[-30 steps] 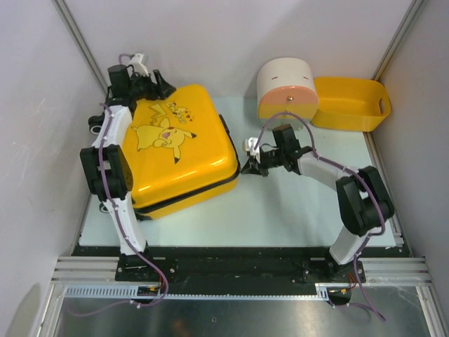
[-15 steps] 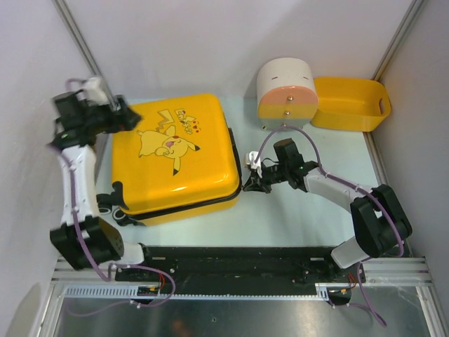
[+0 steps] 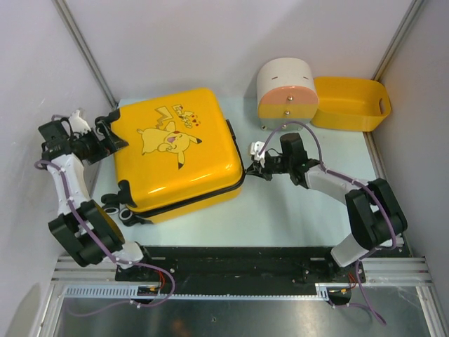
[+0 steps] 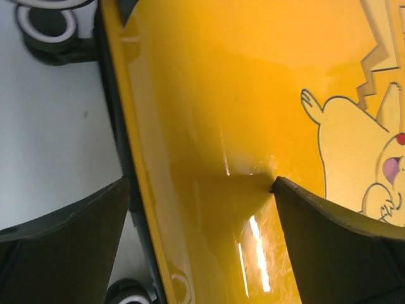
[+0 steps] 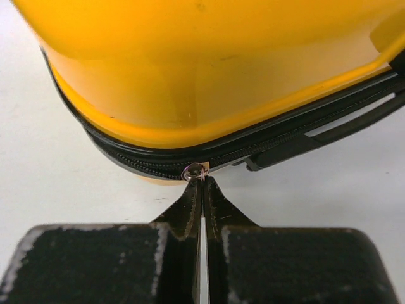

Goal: Open, take out, and arrange the luggage

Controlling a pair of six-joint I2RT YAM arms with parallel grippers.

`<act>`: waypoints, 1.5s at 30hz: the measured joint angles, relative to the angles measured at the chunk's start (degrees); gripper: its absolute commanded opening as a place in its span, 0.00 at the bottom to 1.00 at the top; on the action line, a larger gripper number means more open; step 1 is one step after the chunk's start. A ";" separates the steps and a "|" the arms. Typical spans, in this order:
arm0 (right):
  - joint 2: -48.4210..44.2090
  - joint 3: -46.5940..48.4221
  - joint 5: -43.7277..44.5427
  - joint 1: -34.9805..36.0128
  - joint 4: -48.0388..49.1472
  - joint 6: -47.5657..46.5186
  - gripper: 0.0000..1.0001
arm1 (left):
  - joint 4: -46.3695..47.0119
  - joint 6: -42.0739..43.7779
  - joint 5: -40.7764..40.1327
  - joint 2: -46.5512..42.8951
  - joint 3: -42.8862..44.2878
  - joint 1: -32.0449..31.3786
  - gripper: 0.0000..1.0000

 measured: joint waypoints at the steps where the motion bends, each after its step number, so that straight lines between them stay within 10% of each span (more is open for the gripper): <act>1: 0.70 0.20 0.07 -0.28 1.01 -0.11 0.00 | 0.37 -0.39 1.77 1.16 0.20 0.11 0.99; 13: 4.46 3.26 0.26 0.98 2.97 -3.26 0.00 | -0.90 0.85 8.87 11.50 8.31 -1.88 0.85; 24: -0.90 0.48 0.59 16.44 -3.19 0.59 0.00 | 5.88 5.33 5.42 19.87 17.59 -8.81 0.79; 33: 11.23 3.89 6.29 1.60 16.87 2.82 0.00 | 3.63 6.12 5.66 21.51 20.15 -9.38 0.78; 45: 18.75 7.19 12.90 0.35 31.95 6.45 0.00 | 0.59 6.88 6.25 24.44 24.59 -9.73 0.77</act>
